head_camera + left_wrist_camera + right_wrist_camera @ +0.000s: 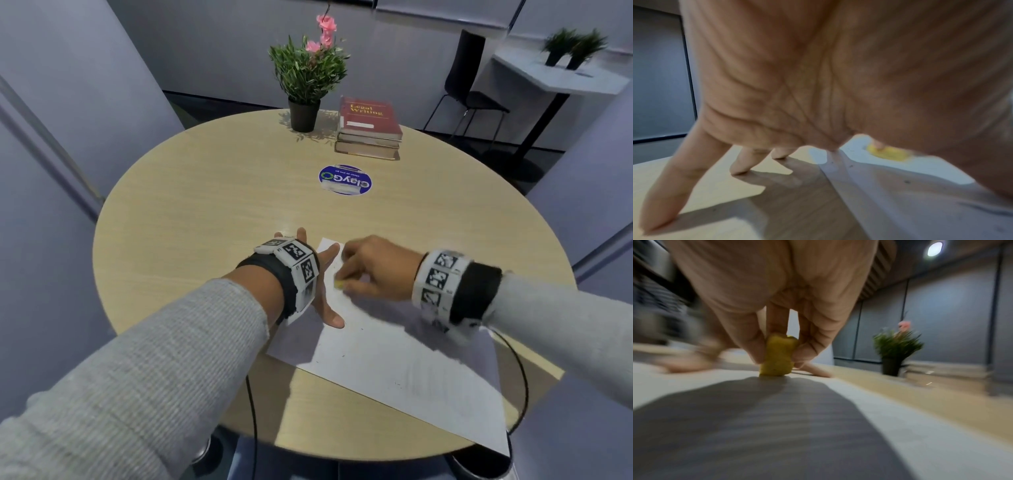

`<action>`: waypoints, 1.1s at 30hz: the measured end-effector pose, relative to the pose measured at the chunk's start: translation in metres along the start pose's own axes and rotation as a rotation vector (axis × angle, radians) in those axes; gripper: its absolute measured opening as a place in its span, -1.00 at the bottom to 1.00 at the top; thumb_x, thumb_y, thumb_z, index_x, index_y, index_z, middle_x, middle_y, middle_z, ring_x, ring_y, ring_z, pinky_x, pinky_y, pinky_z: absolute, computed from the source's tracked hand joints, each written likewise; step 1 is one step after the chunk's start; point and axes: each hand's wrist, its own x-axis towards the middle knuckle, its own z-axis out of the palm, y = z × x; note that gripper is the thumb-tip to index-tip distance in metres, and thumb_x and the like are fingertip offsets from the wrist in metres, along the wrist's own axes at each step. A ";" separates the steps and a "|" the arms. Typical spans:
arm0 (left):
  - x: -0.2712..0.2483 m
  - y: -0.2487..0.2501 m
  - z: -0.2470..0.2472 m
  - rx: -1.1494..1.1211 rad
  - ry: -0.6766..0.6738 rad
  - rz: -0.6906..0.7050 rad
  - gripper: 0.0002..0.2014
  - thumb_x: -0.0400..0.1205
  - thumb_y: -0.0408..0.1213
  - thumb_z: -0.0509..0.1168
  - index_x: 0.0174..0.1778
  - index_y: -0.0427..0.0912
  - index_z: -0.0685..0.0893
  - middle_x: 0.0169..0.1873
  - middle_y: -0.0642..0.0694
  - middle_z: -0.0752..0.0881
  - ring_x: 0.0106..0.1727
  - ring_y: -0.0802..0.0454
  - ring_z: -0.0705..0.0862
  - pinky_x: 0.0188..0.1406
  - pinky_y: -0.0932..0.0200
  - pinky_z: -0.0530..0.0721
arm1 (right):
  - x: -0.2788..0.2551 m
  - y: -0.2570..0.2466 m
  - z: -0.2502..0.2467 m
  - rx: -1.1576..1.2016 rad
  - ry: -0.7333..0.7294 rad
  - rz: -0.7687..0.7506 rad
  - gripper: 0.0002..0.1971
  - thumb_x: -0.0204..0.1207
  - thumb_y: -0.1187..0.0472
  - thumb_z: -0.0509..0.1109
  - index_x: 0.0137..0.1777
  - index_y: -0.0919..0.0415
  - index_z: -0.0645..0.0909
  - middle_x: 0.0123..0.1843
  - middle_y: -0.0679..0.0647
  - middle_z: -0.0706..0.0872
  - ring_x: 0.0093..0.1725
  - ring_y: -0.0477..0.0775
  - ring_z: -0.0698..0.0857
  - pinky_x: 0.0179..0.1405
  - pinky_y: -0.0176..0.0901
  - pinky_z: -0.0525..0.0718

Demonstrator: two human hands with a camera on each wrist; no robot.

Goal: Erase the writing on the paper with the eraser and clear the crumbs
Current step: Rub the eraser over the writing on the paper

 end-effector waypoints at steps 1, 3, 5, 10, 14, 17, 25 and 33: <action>0.002 0.000 0.001 0.002 0.004 -0.003 0.43 0.07 0.62 0.42 0.62 0.39 -0.45 0.65 -0.36 -0.46 0.60 -0.73 -0.18 0.46 -0.64 0.14 | -0.007 -0.012 0.005 0.029 -0.042 -0.078 -0.81 0.49 0.10 0.39 -0.02 0.09 0.81 -0.24 -0.07 0.52 -0.32 -0.11 0.48 -0.22 -0.23 0.57; 0.003 0.000 0.001 0.004 0.003 -0.005 0.43 0.07 0.61 0.42 0.62 0.38 -0.45 0.64 -0.35 -0.46 0.60 -0.73 -0.20 0.46 -0.65 0.13 | -0.007 -0.013 0.004 0.046 -0.085 -0.084 -0.80 0.50 0.08 0.40 0.01 0.08 0.80 -0.24 -0.14 0.49 -0.34 -0.19 0.47 -0.21 -0.24 0.58; 0.004 0.000 0.000 0.006 -0.005 0.003 0.43 0.06 0.63 0.41 0.62 0.38 -0.45 0.64 -0.34 -0.47 0.60 -0.73 -0.20 0.45 -0.66 0.12 | 0.005 0.006 -0.008 -0.007 -0.009 0.038 -0.80 0.51 0.07 0.42 0.04 0.09 0.80 -0.23 -0.12 0.53 -0.31 -0.23 0.49 -0.10 -0.15 0.65; 0.008 -0.004 0.003 -0.035 -0.026 0.013 0.47 -0.01 0.61 0.46 0.59 0.43 -0.47 0.63 -0.33 -0.51 0.57 -0.76 -0.28 0.41 -0.72 0.09 | -0.002 -0.010 0.003 -0.023 -0.005 -0.064 -0.86 0.45 0.16 0.43 -0.08 0.10 0.81 -0.21 -0.09 0.52 -0.31 -0.08 0.48 -0.21 -0.13 0.63; 0.006 -0.003 0.001 -0.039 -0.038 0.015 0.46 0.02 0.60 0.46 0.59 0.42 -0.47 0.63 -0.29 -0.52 0.58 -0.72 -0.30 0.44 -0.72 0.05 | -0.004 -0.009 -0.004 0.010 -0.036 -0.019 -0.82 0.48 0.12 0.45 0.01 0.11 0.81 -0.20 -0.04 0.56 -0.29 -0.11 0.50 -0.17 -0.18 0.62; 0.005 -0.004 0.002 -0.034 -0.036 0.015 0.44 0.04 0.62 0.43 0.60 0.41 -0.47 0.64 -0.30 -0.51 0.59 -0.73 -0.28 0.44 -0.71 0.06 | 0.003 0.006 -0.007 -0.008 0.062 0.089 -0.82 0.47 0.13 0.46 0.01 0.12 0.81 -0.20 0.02 0.62 -0.31 -0.14 0.50 -0.12 -0.10 0.65; -0.001 -0.004 0.001 -0.028 -0.035 0.012 0.40 0.09 0.59 0.43 0.62 0.40 -0.43 0.64 -0.29 -0.51 0.60 -0.68 -0.32 0.46 -0.69 -0.01 | 0.004 0.017 -0.007 0.049 0.063 0.228 -0.79 0.49 0.07 0.46 0.06 0.10 0.79 -0.21 -0.12 0.62 -0.25 -0.24 0.56 -0.05 -0.21 0.63; -0.007 0.001 -0.005 0.011 -0.039 -0.007 0.40 0.13 0.59 0.42 0.63 0.35 -0.46 0.63 -0.32 -0.50 0.62 -0.68 -0.25 0.48 -0.64 0.09 | -0.019 -0.011 0.010 0.092 -0.076 -0.009 -0.80 0.49 0.04 0.42 0.02 0.04 0.80 -0.21 -0.03 0.62 -0.33 -0.25 0.51 -0.23 -0.44 0.48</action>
